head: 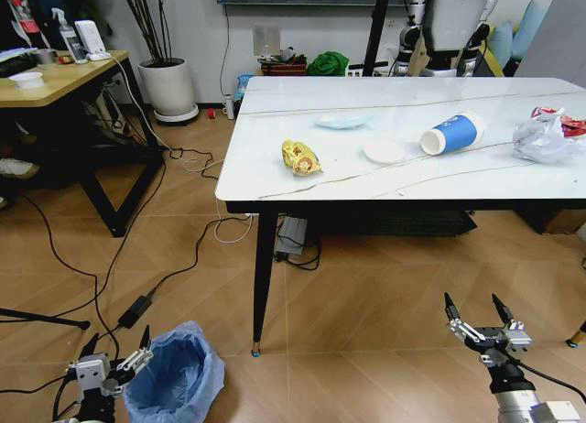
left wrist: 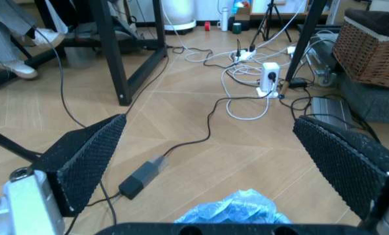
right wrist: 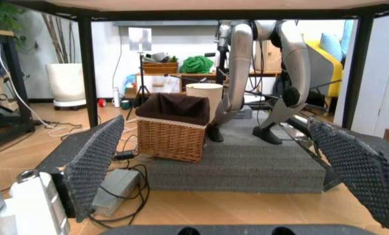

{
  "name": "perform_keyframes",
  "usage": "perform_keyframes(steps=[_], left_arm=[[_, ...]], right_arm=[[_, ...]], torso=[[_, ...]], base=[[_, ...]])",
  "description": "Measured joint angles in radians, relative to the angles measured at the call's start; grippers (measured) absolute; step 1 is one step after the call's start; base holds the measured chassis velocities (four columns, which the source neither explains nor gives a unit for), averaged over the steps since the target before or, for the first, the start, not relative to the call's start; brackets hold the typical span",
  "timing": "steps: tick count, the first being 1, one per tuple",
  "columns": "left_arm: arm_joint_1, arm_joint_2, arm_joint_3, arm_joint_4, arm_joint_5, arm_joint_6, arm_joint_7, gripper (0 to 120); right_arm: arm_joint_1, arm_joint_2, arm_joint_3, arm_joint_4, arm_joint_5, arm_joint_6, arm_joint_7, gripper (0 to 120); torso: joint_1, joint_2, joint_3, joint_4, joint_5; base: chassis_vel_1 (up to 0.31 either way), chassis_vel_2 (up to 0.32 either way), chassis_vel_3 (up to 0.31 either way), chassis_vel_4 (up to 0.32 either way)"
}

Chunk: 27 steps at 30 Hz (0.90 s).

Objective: Pick up the trash bin and place the trash from the table into it.

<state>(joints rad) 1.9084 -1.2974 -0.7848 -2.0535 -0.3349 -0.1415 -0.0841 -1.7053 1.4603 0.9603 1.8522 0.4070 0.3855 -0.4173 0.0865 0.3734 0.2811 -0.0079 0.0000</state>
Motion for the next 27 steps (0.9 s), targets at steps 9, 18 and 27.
perform_keyframes(steps=[9, 18, 27], left_arm=[[-0.009, -0.006, 0.003, 0.032, 0.007, -0.002, 0.0, 100], [-0.021, -0.01, 0.007, 0.046, 0.01, -0.002, -0.002, 100], [-0.013, -0.008, 0.012, 0.073, 0.039, -0.01, -0.034, 100]], right_arm=[[0.002, -0.007, 0.0, -0.008, 0.0, 0.001, -0.001, 100], [0.015, -0.015, 0.001, -0.025, 0.002, -0.001, -0.001, 100], [0.035, 0.024, -0.023, -0.038, -0.033, -0.001, -0.001, 100]], torso=[[-0.01, -0.033, -0.023, 0.0001, 0.0], [-0.026, -0.081, -0.054, 0.0, -0.0001], [-0.032, -0.101, -0.069, 0.0002, -0.0002]], base=[[0.0, 0.0, 0.0, 0.0], [0.0, 0.0, 0.0, 0.0], [0.0, 0.0, 0.0, 0.0]])
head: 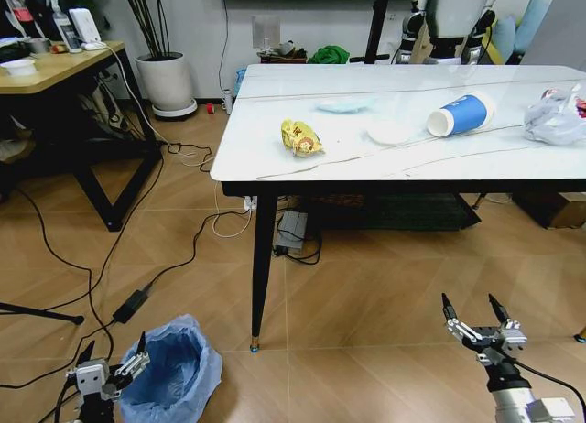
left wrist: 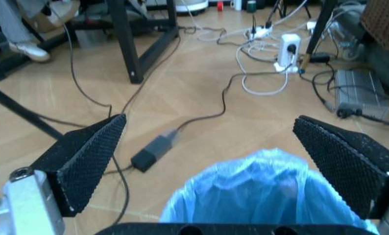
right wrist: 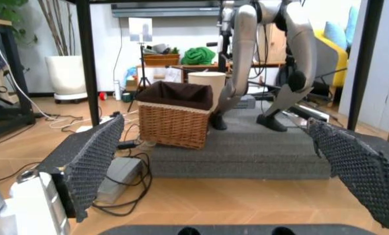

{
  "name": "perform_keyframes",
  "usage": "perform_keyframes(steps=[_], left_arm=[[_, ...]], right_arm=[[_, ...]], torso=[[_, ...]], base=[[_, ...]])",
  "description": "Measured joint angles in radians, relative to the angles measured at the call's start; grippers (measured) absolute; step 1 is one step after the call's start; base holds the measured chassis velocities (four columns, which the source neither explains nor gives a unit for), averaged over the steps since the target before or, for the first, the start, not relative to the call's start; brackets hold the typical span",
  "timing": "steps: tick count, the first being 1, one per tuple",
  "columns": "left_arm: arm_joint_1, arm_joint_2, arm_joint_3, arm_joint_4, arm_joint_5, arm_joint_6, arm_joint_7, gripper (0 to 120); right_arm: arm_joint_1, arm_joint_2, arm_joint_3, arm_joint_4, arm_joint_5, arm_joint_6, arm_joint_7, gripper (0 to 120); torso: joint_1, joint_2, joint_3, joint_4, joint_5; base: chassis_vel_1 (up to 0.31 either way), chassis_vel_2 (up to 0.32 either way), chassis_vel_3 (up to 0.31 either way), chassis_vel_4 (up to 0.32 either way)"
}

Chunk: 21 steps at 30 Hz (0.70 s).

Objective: Pick up the trash bin and place the trash from the table into it.

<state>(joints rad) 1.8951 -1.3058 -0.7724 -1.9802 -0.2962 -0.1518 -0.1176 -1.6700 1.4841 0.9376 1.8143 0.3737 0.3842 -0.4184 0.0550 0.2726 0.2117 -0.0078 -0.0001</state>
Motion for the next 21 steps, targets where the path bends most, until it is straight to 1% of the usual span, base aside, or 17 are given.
perform_keyframes(steps=[3, 5, 6, 8, 9, 10, 11, 12, 16, 21], left_arm=[[-0.007, 0.0, 0.006, 0.025, 0.0, 0.0, 0.006, 100], [-0.045, 0.007, 0.019, 0.094, -0.019, -0.002, 0.045, 100], [-0.045, 0.007, 0.019, 0.094, -0.019, -0.002, 0.045, 100], [-0.114, 0.009, 0.041, 0.198, -0.038, 0.013, 0.06, 100], [-0.114, 0.009, 0.041, 0.198, -0.038, 0.013, 0.06, 100], [-0.149, 0.007, 0.049, 0.248, -0.039, 0.021, 0.067, 100], [-0.154, 0.007, 0.05, 0.255, -0.039, 0.023, 0.068, 100], [-0.187, 0.004, 0.056, 0.306, -0.049, 0.039, 0.072, 100], [-0.19, 0.002, 0.059, 0.322, -0.072, 0.065, 0.072, 100], [-0.162, 0.004, 0.05, 0.312, -0.072, 0.093, 0.068, 100]], right_arm=[[0.003, 0.027, -0.017, -0.004, -0.021, 0.005, 0.0, 100], [0.001, 0.074, -0.046, -0.012, -0.076, 0.028, -0.002, 100], [0.001, 0.074, -0.046, -0.012, -0.076, 0.028, -0.002, 100], [-0.018, 0.112, -0.075, -0.02, -0.129, 0.061, -0.012, 100], [-0.018, 0.112, -0.075, -0.02, -0.129, 0.061, -0.012, 100], [-0.028, 0.122, -0.088, -0.024, -0.145, 0.073, -0.015, 100], [-0.03, 0.123, -0.09, -0.024, -0.147, 0.075, -0.016, 100], [-0.046, 0.124, -0.112, -0.027, -0.173, 0.091, -0.017, 100], [-0.062, 0.124, -0.133, -0.031, -0.209, 0.109, -0.019, 100], [-0.068, 0.124, -0.137, -0.032, -0.221, 0.116, -0.02, 100]], torso=[[0.0, 0.0, 0.0, 0.0, 0.0002], [0.0, 0.0, 0.0, 0.0001, 0.0], [0.0, 0.0, 0.0, 0.0001, 0.0], [0.001, 0.002, 0.001, 0.0001, 0.0001], [0.001, 0.002, 0.001, 0.0001, 0.0001], [0.001, 0.002, 0.002, -0.0004, -0.0009], [0.001, 0.002, 0.002, -0.0004, -0.001], [0.001, 0.004, 0.002, -0.0004, -0.0003], [0.002, 0.005, 0.003, -0.0003, -0.0002], [0.002, 0.006, 0.004, 0.0001, -0.0002]], base=[[0.0, 0.0, 0.0, 0.0], [0.0, 0.0, 0.0, 0.0], [0.0, 0.0, 0.0, 0.0], [0.0, 0.0, 0.0, 0.0], [0.0, 0.0, 0.0, 0.0], [0.0, 0.0, 0.0, 0.0], [0.0, 0.0, 0.0, 0.0], [0.0, 0.0, 0.0, 0.0], [0.0, 0.0, 0.0, 0.0], [0.0, 0.0, 0.0, 0.0]])
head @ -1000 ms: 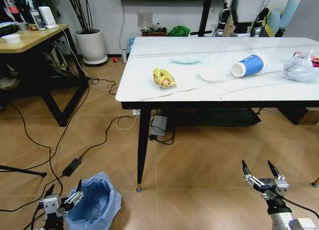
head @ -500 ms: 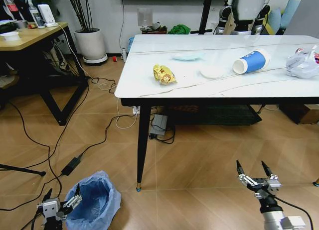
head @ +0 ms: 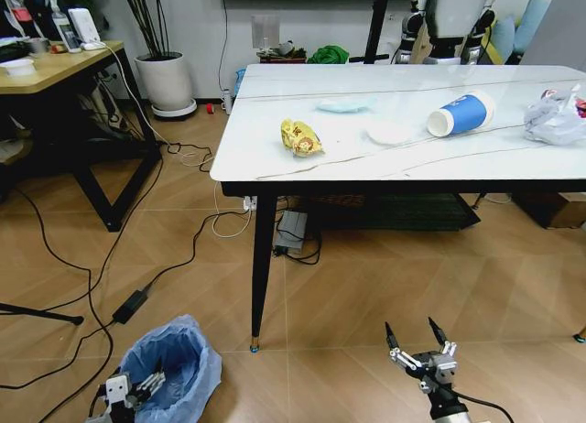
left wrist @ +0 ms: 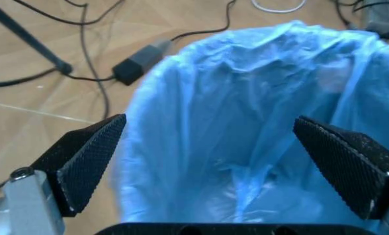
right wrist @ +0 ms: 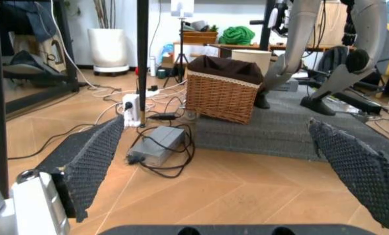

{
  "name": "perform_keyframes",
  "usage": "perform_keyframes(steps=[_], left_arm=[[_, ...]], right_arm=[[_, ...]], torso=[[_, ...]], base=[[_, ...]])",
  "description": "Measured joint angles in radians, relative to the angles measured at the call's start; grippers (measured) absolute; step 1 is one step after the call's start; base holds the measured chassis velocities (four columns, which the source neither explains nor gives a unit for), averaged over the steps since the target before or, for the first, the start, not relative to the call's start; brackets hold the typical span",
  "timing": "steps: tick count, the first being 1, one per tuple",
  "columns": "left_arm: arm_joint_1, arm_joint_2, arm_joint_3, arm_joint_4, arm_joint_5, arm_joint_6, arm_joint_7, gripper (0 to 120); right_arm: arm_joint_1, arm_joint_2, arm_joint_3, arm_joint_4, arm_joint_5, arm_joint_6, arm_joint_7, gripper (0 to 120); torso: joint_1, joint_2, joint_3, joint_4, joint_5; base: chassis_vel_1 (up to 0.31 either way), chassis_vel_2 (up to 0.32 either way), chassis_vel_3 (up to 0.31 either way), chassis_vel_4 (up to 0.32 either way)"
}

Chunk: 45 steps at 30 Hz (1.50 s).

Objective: Pick up the trash bin and place the trash from the table into it.

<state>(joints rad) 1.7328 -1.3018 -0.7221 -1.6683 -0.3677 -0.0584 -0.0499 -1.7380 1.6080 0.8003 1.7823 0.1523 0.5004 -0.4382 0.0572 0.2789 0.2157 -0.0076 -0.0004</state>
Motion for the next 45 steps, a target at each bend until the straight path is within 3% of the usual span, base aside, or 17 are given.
perform_keyframes(steps=[7, 15, 19, 26, 28, 32, 35, 40, 43, 45], left_arm=[[0.036, 0.018, -0.046, -0.035, 0.022, 0.01, -0.031, 100], [-0.05, -0.001, -0.029, 0.066, 0.026, 0.007, -0.019, 100], [-0.061, -0.007, -0.025, 0.077, 0.024, 0.008, -0.013, 98], [-0.064, -0.011, -0.024, 0.091, 0.023, 0.009, -0.011, 81], [-0.062, -0.01, -0.027, 0.095, 0.021, 0.008, -0.01, 69], [-0.057, -0.003, -0.032, 0.095, 0.017, 0.011, -0.01, 60], [-0.054, 0.001, -0.037, 0.096, 0.017, 0.016, -0.011, 43], [-0.048, 0.005, -0.04, 0.096, 0.015, 0.018, -0.01, 30], [-0.045, 0.006, -0.042, 0.096, 0.011, 0.021, -0.009, 15], [-0.044, 0.006, -0.042, 0.095, 0.009, 0.022, -0.009, 14]], right_arm=[[-0.005, 0.004, 0.021, -0.002, 0.012, 0.005, 0.0, 100], [-0.01, 0.002, 0.012, 0.006, 0.011, 0.006, -0.001, 100], [-0.012, 0.002, 0.017, 0.007, 0.012, 0.006, -0.001, 100], [-0.01, 0.001, 0.024, 0.005, 0.013, 0.006, -0.001, 100], [-0.01, 0.001, 0.023, 0.003, 0.013, 0.006, -0.001, 100], [-0.008, 0.001, 0.02, 0.002, 0.012, 0.005, -0.001, 100], [-0.003, 0.0, 0.018, 0.002, 0.012, 0.002, -0.001, 100], [-0.001, 0.0, 0.017, 0.002, 0.012, -0.001, 0.0, 100], [0.001, 0.0, 0.016, 0.002, 0.012, -0.002, 0.0, 100], [0.001, 0.0, 0.016, 0.002, 0.011, -0.002, 0.0, 100]], torso=[[0.001, 0.002, 0.001, -0.0001, 0.0008], [0.001, 0.003, 0.002, -0.0004, -0.0001], [0.001, 0.003, 0.002, -0.0003, 0.0005], [0.001, 0.004, 0.003, -0.0002, 0.0002], [0.001, 0.004, 0.003, -0.0003, 0.0004], [0.002, 0.005, 0.003, -0.0002, 0.0004], [0.002, 0.005, 0.003, -0.0003, 0.0004], [0.002, 0.005, 0.003, -0.0002, 0.0004], [0.002, 0.005, 0.003, -0.0002, 0.0003], [0.002, 0.005, 0.003, -0.0002, 0.0004]], base=[[0.0, 0.0, 0.0, 0.0], [0.0, 0.0, 0.0, 0.0], [0.0, 0.0, 0.0, 0.0], [0.0, 0.0, 0.0, 0.0], [0.0, 0.0, 0.0, 0.0], [0.0, 0.0, 0.0, 0.0], [0.0, 0.0, 0.0, 0.0], [0.0, 0.0, 0.0, 0.0], [0.0, 0.0, 0.0, 0.0], [0.0, 0.0, 0.0, 0.0]])
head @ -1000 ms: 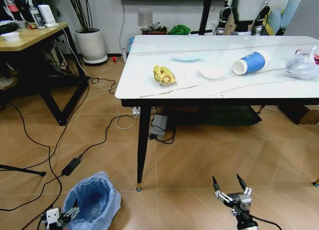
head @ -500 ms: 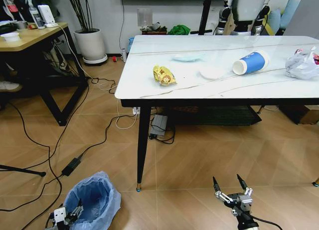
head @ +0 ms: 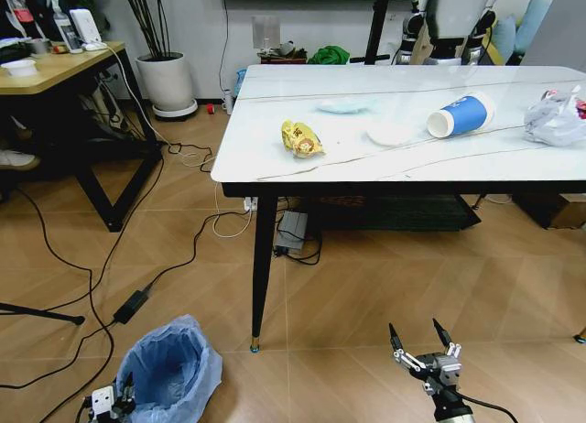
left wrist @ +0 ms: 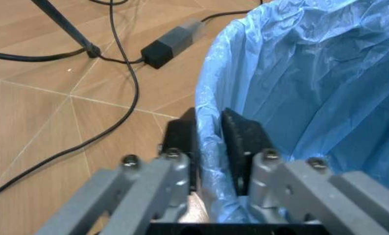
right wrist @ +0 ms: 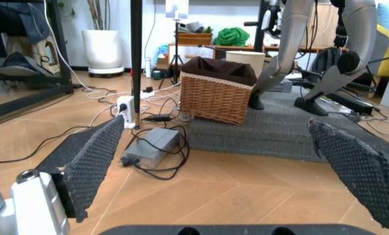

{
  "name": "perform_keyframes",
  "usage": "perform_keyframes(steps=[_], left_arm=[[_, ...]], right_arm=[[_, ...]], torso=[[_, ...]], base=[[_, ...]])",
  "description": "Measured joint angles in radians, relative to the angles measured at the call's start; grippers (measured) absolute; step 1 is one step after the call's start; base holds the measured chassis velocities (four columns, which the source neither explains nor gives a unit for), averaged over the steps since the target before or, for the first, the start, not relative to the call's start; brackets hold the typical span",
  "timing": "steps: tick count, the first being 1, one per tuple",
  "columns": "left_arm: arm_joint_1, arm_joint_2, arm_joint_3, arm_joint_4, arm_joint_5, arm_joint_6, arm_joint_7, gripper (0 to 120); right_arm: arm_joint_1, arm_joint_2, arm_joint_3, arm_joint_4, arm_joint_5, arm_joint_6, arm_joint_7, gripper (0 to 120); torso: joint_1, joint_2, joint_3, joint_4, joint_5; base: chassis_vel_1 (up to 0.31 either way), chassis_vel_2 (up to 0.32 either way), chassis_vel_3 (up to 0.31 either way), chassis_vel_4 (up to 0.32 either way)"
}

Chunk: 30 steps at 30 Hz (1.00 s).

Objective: Pick up the trash bin and place the trash from the table into it.

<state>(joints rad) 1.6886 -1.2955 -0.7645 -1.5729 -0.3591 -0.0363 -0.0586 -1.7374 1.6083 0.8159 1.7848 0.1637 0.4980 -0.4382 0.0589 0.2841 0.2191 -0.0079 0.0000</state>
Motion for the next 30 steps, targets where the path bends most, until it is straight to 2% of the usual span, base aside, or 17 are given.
perform_keyframes(steps=[1, 4, 14, 20, 30], left_arm=[[0.0, 0.0, 0.0, 0.0, -0.002, 0.001, 0.001, 8], [0.0, -0.004, -0.001, 0.0, -0.003, 0.001, 0.002, 0], [0.014, -0.011, -0.003, -0.011, -0.006, 0.008, 0.006, 0], [0.045, -0.012, 0.001, -0.049, -0.019, 0.017, 0.015, 0], [0.135, -0.008, 0.02, -0.185, -0.038, 0.028, 0.027, 0]], right_arm=[[0.0, 0.0, -0.001, 0.0, 0.0, 0.0, 0.0, 100], [0.001, 0.0, -0.003, 0.0, -0.001, -0.001, 0.0, 100], [0.002, 0.0, -0.002, 0.0, -0.001, -0.002, 0.001, 100], [-0.002, 0.0, -0.001, 0.0, -0.001, 0.0, 0.001, 100], [-0.009, 0.0, 0.009, 0.015, 0.0, 0.005, 0.015, 100]], torso=[[0.0, 0.0, 0.0, 0.0, 0.0001], [0.0, 0.0, 0.0, -0.0001, 0.0001], [0.0, 0.0, 0.0, 0.0, 0.0002], [0.0, 0.0, 0.0, 0.0001, -0.0001], [0.0, 0.0, 0.0, 0.0001, -0.0001]], base=[[0.0, 0.0, 0.0, 0.0], [0.0, 0.0, 0.0, 0.0], [0.0, 0.0, 0.0, 0.0], [0.0, 0.0, 0.0, 0.0], [0.0, 0.0, 0.0, 0.0]])
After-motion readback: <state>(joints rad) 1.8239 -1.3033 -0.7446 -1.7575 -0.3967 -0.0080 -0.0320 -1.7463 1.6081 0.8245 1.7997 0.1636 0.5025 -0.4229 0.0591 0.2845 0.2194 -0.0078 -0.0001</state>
